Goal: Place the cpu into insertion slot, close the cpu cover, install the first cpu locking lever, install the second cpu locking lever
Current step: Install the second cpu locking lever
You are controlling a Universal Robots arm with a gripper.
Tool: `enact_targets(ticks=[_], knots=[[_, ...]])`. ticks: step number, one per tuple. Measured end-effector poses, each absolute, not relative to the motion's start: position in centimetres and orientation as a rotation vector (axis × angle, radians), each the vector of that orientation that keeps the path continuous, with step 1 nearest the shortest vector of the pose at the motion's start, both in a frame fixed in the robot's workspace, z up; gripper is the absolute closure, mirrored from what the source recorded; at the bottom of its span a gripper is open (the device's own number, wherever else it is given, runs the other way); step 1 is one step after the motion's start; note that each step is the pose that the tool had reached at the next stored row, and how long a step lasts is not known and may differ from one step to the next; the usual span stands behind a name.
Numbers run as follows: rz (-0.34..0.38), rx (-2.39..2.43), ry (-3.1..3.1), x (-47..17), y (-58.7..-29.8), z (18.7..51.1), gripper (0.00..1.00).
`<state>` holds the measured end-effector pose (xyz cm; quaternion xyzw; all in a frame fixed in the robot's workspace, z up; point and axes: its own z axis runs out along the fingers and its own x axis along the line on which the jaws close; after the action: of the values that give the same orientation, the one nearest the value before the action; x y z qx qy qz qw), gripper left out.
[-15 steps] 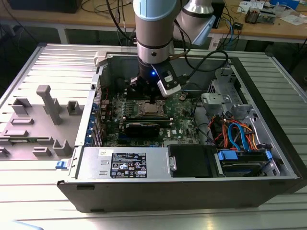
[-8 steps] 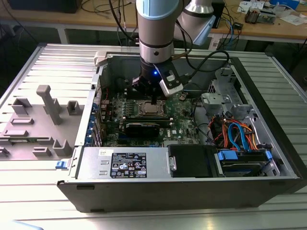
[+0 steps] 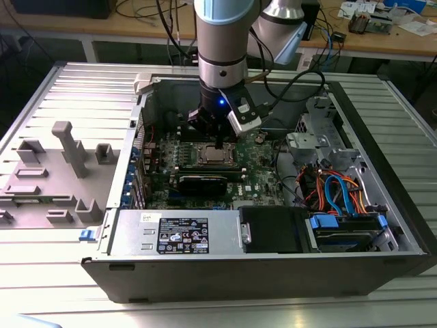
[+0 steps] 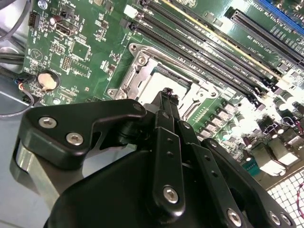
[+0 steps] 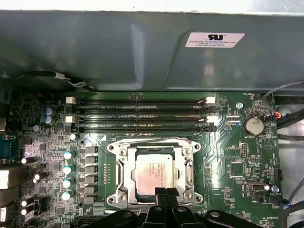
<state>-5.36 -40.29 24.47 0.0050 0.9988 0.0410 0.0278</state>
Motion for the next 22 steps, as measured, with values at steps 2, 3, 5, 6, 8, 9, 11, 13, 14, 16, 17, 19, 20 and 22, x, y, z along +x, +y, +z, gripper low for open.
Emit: enact_targets(ticks=[2, 3, 5, 6, 8, 9, 11, 13, 14, 16, 17, 19, 20, 22], knots=[[0.126, 0.016, 3.083, -5.36, -40.29, 24.47, 0.89], [0.126, 0.015, 3.083, -5.36, -40.29, 24.49, 0.89], [0.126, 0.015, 3.083, -5.35, -40.28, 24.58, 0.89], [0.126, 0.015, 3.083, -5.35, -40.28, 24.58, 0.89], [0.126, 0.015, 3.083, -5.36, -40.29, 24.59, 0.89], [0.126, 0.015, 3.083, -5.36, -40.29, 24.61, 0.89], [0.125, 0.015, 3.084, -5.36, -40.28, 24.74, 0.89], [0.125, 0.015, 3.083, -5.36, -40.28, 24.74, 0.89], [0.125, 0.015, 3.083, -5.36, -40.28, 24.77, 0.89], [0.125, 0.015, 3.083, -5.36, -40.28, 24.8, 0.89], [0.125, 0.015, 3.083, -5.36, -40.28, 24.8, 0.89], [0.125, 0.016, 3.083, -5.4, -40.28, 24.81, 0.89], [0.125, 0.016, 3.083, -5.41, -40.28, 24.81, 0.89], [0.125, 0.015, 3.083, -5.41, -40.28, 24.81, 0.89]])
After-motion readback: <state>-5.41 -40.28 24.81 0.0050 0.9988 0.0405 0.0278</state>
